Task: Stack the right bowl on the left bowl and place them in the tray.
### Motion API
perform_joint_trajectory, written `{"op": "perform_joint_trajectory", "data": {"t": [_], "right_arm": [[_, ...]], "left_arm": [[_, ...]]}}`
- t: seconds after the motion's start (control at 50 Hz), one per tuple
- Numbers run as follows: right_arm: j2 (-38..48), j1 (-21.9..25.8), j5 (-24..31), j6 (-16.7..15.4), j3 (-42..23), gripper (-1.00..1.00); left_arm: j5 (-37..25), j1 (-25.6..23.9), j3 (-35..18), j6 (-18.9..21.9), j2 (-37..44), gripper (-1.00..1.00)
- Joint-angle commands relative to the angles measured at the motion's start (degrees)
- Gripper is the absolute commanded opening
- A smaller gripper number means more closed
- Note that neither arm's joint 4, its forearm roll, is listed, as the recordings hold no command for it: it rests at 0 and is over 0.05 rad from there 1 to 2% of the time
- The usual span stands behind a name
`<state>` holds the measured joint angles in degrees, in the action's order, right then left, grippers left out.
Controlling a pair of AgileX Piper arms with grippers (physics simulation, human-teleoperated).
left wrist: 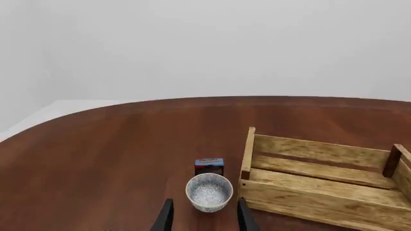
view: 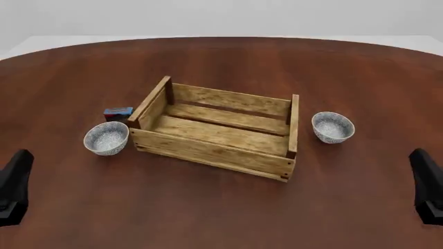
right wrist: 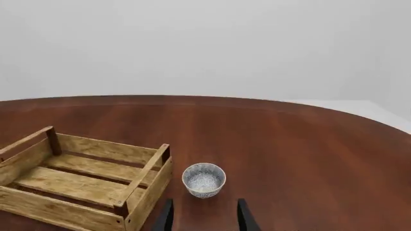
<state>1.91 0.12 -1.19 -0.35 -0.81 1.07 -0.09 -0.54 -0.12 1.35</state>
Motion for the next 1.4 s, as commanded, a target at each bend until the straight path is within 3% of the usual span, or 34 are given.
{"op": "perform_joint_trajectory", "data": {"t": [0.02, 0.18, 0.3, 0.44, 0.52, 0.68, 0.78, 0.82, 0.88, 1.02, 1.06, 1.4], "right_arm": [[0.44, -0.7, 0.29, -0.56, 0.49, 1.0], [3.46, 0.11, -0.22, 0.05, -1.14, 1.0], [12.02, 1.77, -3.16, -0.87, -3.42, 1.0], [19.09, 2.33, -1.52, -4.31, -9.01, 1.0], [22.14, 0.54, -0.56, -3.89, -12.14, 1.0], [27.87, 1.33, 2.85, -4.4, -19.97, 1.0], [33.07, 1.79, 4.12, -6.94, -24.62, 1.0], [36.86, 2.24, 4.89, -5.52, -27.03, 1.0], [38.58, 1.06, 5.86, -7.02, -29.73, 1.0], [44.77, 2.27, 10.16, -4.72, -36.99, 1.0], [46.42, 1.44, 10.81, -6.08, -38.71, 1.0], [62.57, -2.26, 16.5, -5.86, -49.52, 1.0]], "left_arm": [[-1.24, -0.54, -0.21, 0.32, -1.3, 1.0], [-0.89, -0.54, -0.4, 0.88, -1.33, 1.0], [-0.87, -0.63, -0.08, 0.61, -1.33, 1.0], [-0.98, -1.11, -0.28, 0.06, -1.33, 1.0], [-1.02, -1.21, -0.24, -0.04, -1.33, 1.0], [-1.14, -1.33, -0.44, -0.22, -1.34, 1.0], [-1.05, -1.48, -0.29, -0.52, -1.34, 1.0], [-1.09, -1.43, -0.34, -0.51, -1.34, 1.0], [-1.17, -1.31, -0.52, -0.55, -1.34, 1.0], [-1.64, -1.36, -0.77, -0.86, -1.34, 1.0], [-1.76, -1.45, -0.77, -0.72, -1.34, 1.0], [-2.37, -0.95, -1.45, -0.04, -1.3, 1.0]]}}
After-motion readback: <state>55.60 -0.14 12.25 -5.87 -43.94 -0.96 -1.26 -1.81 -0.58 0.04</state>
